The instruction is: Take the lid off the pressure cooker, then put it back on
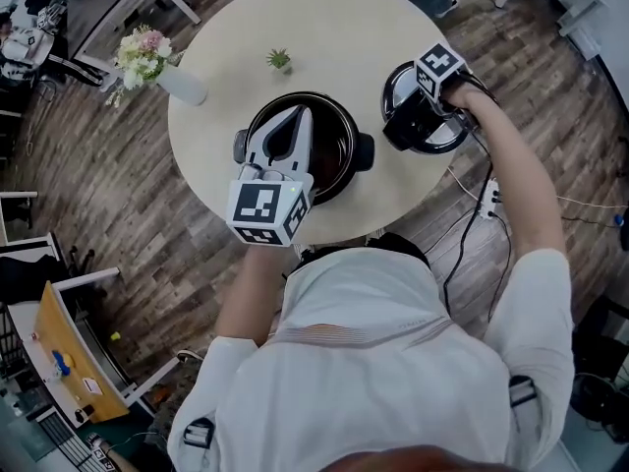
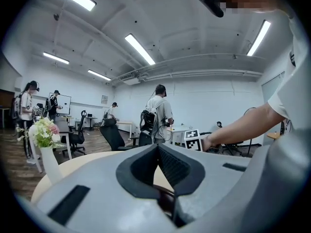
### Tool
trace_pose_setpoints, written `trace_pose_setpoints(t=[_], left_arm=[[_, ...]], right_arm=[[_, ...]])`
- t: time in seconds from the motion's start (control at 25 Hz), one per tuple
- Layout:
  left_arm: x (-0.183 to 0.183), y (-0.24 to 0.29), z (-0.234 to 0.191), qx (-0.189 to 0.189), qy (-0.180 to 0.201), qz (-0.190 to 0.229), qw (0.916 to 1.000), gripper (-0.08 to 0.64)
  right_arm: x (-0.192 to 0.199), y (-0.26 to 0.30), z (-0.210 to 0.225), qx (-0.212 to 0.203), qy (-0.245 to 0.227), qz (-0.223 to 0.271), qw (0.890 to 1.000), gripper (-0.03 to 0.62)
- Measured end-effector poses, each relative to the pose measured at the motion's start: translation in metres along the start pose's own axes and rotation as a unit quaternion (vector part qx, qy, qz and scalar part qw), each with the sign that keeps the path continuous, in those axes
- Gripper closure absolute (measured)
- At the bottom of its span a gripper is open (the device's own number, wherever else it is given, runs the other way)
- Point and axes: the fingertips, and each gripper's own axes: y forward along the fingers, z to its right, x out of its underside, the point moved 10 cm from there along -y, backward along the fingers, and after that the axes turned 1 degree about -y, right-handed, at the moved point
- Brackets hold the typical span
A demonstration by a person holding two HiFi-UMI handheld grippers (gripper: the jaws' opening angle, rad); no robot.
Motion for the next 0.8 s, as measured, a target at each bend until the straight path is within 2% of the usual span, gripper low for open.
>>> trace_pose_setpoints(t=[0.2,0.36,0.8], left_arm=[[0.004,-0.001,-0.006,-0.018,-0.006,-0.004,0.9998,0.555],[0.009,0.000,-0.008,-0.024,-0.012,-0.009,0.9996,0.555],[0.014,0.000,-0.011,-0.023,-0.018,-0.015,0.9995,0.555]], right_arm=[[0.000,0.048,-0.013,0.008,-0.029,-0.042,0.999,0.308],[0.001,0.067,-0.020,0.017,-0.046,-0.051,0.998,0.308],[0.009,0.098,-0.021,0.008,-0.026,-0.058,0.998,0.308]])
